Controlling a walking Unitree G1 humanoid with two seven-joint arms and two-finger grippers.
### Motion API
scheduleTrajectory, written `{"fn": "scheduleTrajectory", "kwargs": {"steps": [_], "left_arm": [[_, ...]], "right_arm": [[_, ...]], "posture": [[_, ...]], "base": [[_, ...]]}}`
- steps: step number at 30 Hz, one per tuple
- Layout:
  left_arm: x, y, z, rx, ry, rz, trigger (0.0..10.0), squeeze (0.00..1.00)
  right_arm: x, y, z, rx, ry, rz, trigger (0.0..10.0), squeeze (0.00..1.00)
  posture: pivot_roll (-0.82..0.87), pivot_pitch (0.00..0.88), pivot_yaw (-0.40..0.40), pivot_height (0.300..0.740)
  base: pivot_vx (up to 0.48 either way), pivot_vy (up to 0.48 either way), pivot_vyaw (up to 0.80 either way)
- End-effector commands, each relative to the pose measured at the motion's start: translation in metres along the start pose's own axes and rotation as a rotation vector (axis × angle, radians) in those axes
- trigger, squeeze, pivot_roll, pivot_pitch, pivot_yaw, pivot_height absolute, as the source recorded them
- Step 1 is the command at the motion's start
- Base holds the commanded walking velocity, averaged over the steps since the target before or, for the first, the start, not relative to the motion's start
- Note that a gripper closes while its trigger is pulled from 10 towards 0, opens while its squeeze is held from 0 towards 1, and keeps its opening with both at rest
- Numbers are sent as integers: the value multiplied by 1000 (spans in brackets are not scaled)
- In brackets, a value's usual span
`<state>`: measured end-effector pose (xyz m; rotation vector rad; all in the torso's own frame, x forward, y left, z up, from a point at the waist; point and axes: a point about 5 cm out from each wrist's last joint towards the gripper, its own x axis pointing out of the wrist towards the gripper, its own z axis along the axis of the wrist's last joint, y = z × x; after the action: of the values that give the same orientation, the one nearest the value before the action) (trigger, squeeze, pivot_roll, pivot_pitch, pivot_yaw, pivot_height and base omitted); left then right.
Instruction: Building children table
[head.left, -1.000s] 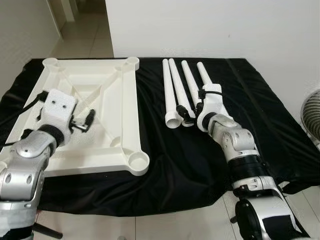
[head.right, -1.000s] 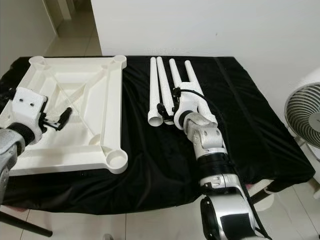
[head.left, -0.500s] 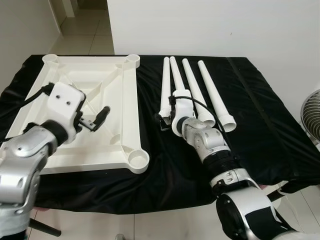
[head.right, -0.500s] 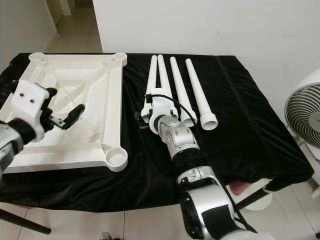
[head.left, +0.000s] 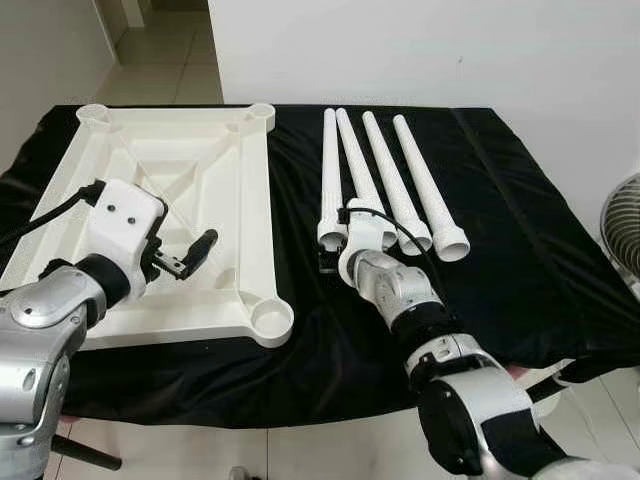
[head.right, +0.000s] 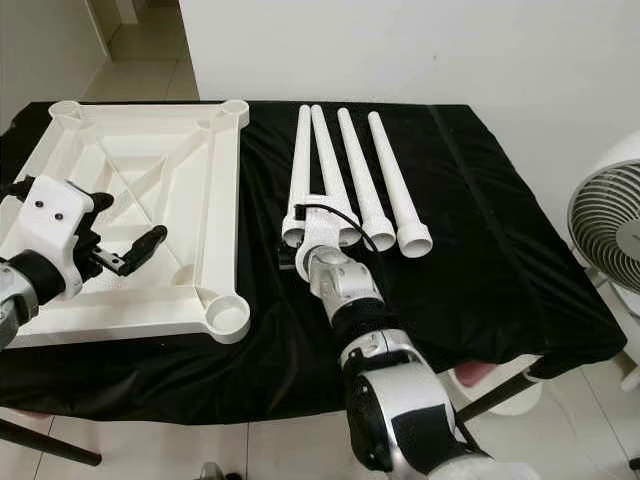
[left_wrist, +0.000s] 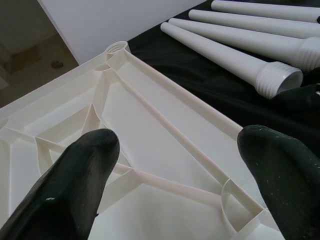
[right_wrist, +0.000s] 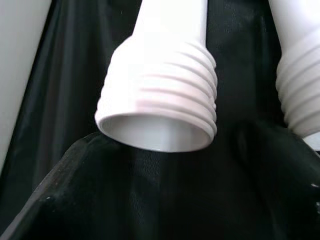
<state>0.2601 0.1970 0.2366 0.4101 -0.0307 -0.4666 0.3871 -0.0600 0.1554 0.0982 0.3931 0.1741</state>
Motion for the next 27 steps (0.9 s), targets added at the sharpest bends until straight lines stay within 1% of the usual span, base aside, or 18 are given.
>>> {"fn": "scheduleTrajectory", "kwargs": {"steps": [1, 2, 5, 6, 7, 8, 9, 10, 12, 13, 14, 15, 18, 19, 20, 21, 25, 27], "left_arm": [[-3, -1, 0, 2, 11, 3, 10000, 0], [-4, -1, 0, 0, 12, 8, 10000, 0], [-5, -2, -1, -1, 13, 11, 10000, 0], [-5, -2, -1, -3, 14, 13, 10000, 0], [-6, -2, -1, -4, 15, 13, 10000, 0], [-6, -2, -1, -4, 15, 13, 10000, 0], [-5, -2, -1, -6, 15, 14, 10000, 0], [-5, -2, -1, -7, 15, 15, 10000, 0], [-4, -3, -1, -9, 15, 15, 10000, 0], [-4, -3, -1, -10, 15, 15, 10000, 0], [-4, -3, -1, -10, 15, 15, 10000, 0], [-4, -3, -1, -10, 16, 15, 10000, 0], [-4, -3, -2, -8, 21, 16, 10000, 0], [-3, -2, -2, -7, 23, 16, 10000, 0], [-3, -2, -2, -7, 23, 16, 10000, 0], [-3, -2, -2, -6, 24, 15, 10000, 0], [-3, -2, -3, -2, 27, 17, 10000, 0], [-1, 0, -2, 6, 28, 34, 10000, 0]], "right_arm": [[1, -5, -6, 17, 20, -21, 9373, 0], [2, -6, -5, 19, 5, -20, 4157, 0], [2, -7, -4, 18, -8, -24, 4157, 0], [2, -4, 1, 45, -54, -1, 5373, 0], [2, -3, 4, 42, -80, 11, 10000, 0], [2, -3, 4, 42, -80, 11, 10000, 0], [1, -2, 7, 66, -114, 26, 10000, 0], [1, -2, 9, 64, -139, 20, 9137, 0], [1, -2, 10, 66, -155, 14, 9176, 0], [2, -2, 10, 81, -160, 5, 7098, 0], [2, -2, 10, 81, -160, 5, 7098, 0], [2, -2, 11, 80, -168, 3, 10000, 0], [2, 1, 12, 80, -196, 8, 10000, 0], [1, 1, 12, 81, -206, -2, 3804, 0], [1, 1, 12, 81, -206, -2, 3804, 0], [1, 0, 12, 83, -211, -9, 0, 0], [0, 2, 16, 99, -259, 6, 0, 0], [-3, 5, 22, 69, -308, 27, 0, 0]], "posture": [[27, 117, -2, 740], [27, 117, -2, 740], [31, 116, -2, 740], [34, 113, -2, 740], [34, 113, -2, 740], [34, 113, -2, 740], [40, 109, 3, 740], [40, 109, 3, 740], [40, 109, 3, 740], [41, 106, 7, 740], [41, 106, 7, 740], [41, 106, 7, 740], [35, 107, 14, 740], [36, 108, 16, 740], [36, 108, 16, 740], [36, 108, 16, 740], [36, 108, 17, 740], [39, 108, 13, 740]], "base": [[0, 0, 0], [0, 0, 0], [0, 0, 0], [0, 0, 0], [0, 0, 0], [0, 0, 0], [0, 0, 0], [0, 0, 0], [0, 0, 0], [0, 0, 0], [0, 0, 0], [0, 0, 0], [0, 0, 0], [0, 0, 0], [0, 0, 0], [0, 0, 0], [0, 0, 0], [0, 0, 0]]}}
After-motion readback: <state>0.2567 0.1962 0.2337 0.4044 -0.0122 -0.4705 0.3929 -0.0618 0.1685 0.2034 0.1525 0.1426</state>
